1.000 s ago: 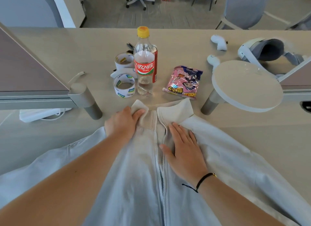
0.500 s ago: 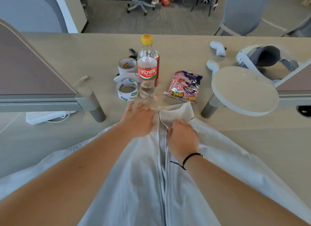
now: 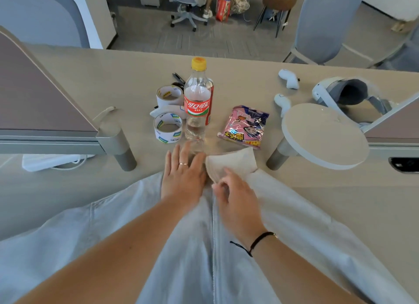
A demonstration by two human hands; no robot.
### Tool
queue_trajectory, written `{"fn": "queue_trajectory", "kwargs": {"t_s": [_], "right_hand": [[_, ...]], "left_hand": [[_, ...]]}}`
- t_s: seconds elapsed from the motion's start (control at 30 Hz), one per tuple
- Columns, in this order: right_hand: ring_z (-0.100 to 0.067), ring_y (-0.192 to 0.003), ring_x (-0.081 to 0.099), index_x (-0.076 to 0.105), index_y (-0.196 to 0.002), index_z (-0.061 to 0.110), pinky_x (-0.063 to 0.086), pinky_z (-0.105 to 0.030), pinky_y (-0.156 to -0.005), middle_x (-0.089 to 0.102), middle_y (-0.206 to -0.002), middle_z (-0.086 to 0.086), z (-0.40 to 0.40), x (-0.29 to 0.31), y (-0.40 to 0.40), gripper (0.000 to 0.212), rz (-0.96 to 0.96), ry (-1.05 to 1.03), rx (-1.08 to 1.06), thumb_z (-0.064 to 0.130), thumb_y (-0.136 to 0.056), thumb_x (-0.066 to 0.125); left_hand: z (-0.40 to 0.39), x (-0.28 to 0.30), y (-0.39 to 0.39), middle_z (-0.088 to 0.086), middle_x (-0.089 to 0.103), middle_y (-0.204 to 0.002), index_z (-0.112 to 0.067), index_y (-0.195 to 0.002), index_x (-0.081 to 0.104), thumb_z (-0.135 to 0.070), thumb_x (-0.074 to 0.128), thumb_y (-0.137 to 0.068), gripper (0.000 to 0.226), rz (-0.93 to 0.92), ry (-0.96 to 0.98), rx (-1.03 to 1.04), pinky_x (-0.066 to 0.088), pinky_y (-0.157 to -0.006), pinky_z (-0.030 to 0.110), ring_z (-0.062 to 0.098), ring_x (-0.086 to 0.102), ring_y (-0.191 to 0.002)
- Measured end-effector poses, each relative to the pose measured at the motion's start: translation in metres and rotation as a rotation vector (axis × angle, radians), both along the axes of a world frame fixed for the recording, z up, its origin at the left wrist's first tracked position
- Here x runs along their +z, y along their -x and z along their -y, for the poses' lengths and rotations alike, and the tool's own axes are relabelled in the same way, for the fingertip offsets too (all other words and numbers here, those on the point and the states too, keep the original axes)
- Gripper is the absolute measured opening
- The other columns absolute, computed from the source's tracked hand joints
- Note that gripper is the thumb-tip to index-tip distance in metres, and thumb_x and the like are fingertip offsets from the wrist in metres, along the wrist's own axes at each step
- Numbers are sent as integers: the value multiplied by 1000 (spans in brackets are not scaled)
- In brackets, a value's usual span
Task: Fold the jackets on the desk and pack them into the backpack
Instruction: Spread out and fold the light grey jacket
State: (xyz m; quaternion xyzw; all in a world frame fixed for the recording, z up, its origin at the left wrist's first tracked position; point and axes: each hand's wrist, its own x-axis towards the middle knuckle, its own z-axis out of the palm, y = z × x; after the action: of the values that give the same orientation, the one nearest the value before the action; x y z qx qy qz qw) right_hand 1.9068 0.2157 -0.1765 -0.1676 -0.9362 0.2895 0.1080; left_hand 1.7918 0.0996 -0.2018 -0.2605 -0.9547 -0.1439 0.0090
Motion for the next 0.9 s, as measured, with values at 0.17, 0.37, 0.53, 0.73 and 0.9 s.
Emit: {"fn": "queue_trajectory", "kwargs": {"t_s": [0.17, 0.37, 0.53, 0.73, 0.9], "right_hand": [[-12, -152, 13, 24, -156, 36, 5, -41, -123, 12, -167, 11, 7, -26, -27, 57, 190, -278, 143, 56, -103, 23], [-11, -152, -18, -7, -158, 38, -16, -47, -121, -19, -165, 13, -2, -16, -15, 65, 424, -288, 229, 63, -100, 11], [-15, -153, -15, 0, -159, 36, -12, -48, -122, -14, -167, 8, -6, 6, -12, 65, 592, -53, 276, 59, -103, 22], [-10, -154, -7, 11, -158, 38, -7, -35, -124, 0, -168, 9, -23, 36, -198, 65, 397, 2, 129, 42, -101, 43], [-10, -154, 6, 18, -159, 31, -8, -20, -121, 4, -161, 17, -106, 35, -357, 60, 455, -106, -137, 45, -102, 31]], "left_hand": [[30, -6, -33, 0, 7, -167, -15, -159, 16, -37, 23, -103, 61, -35, -6, -44, 14, -124, 45, 27, 9, -154], [85, -8, -125, -1, 22, -165, -30, -158, 28, -62, 25, -99, 67, 61, 151, -111, 18, -120, 53, 26, 17, -153], [78, 9, -117, -9, -5, -168, -44, -158, 3, -97, 8, -73, 100, 175, 292, -93, -2, -120, 56, 27, -8, -155], [70, 29, -121, -10, -26, -164, -44, -154, -14, -103, 31, -60, 119, 337, 345, -33, -9, -119, 55, 23, -22, -152], [39, 59, -176, -2, -19, -166, -29, -159, -9, -60, 64, -84, 109, 268, 238, -9, 0, -123, 52, 23, -11, -154]]}}
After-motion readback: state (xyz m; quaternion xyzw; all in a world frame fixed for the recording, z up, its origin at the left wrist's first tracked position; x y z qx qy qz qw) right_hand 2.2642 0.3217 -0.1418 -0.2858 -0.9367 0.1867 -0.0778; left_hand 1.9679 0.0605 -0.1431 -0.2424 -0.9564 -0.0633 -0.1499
